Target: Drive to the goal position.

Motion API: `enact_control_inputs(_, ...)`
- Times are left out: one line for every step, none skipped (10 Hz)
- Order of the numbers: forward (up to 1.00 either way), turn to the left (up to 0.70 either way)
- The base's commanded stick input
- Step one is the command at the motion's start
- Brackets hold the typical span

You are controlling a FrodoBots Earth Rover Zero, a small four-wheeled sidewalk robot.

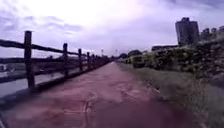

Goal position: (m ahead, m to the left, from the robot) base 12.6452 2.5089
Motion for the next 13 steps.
enact_control_inputs(1.00,0.02)
enact_control_inputs(1.00,0.01)
enact_control_inputs(1.00,0.00)
enact_control_inputs(1.00,0.00)
enact_control_inputs(1.00,0.00)
enact_control_inputs(1.00,0.00)
enact_control_inputs(1.00,0.00)
enact_control_inputs(1.00,0.00)
enact_control_inputs(1.00,0.19)
enact_control_inputs(1.00,0.30)
enact_control_inputs(1.00,0.28)
enact_control_inputs(1.00,0.21)
enact_control_inputs(1.00,0.05)
